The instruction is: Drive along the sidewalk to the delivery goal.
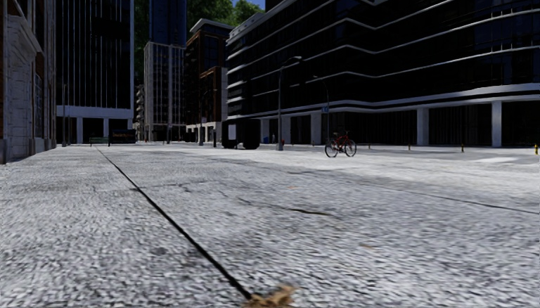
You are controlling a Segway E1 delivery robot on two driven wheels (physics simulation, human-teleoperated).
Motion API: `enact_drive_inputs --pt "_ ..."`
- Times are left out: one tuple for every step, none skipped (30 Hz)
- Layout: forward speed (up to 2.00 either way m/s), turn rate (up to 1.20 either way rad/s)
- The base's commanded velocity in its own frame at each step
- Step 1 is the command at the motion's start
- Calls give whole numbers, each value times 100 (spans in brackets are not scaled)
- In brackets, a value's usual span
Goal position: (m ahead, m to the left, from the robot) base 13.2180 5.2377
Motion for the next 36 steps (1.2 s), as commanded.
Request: enact_drive_inputs --pt "200 54" --pt "200 54" --pt "200 54" --pt "200 54" --pt "200 54" --pt "200 54" --pt "200 54" --pt "200 54" --pt "200 54" --pt "200 54" --pt "200 54" --pt "200 54" --pt "200 0" --pt "200 0" --pt "200 0" --pt "200 0" --pt "200 0" --pt "200 0" --pt "200 0" --pt "200 0" --pt "200 0" --pt "200 0" --pt "200 0" --pt "200 0" --pt "200 0" --pt "200 0" --pt "200 0" --pt "200 0" --pt "200 0" --pt "200 0" --pt "200 0" --pt "200 0" --pt "200 0" --pt "200 0" --pt "200 0" --pt "200 0"
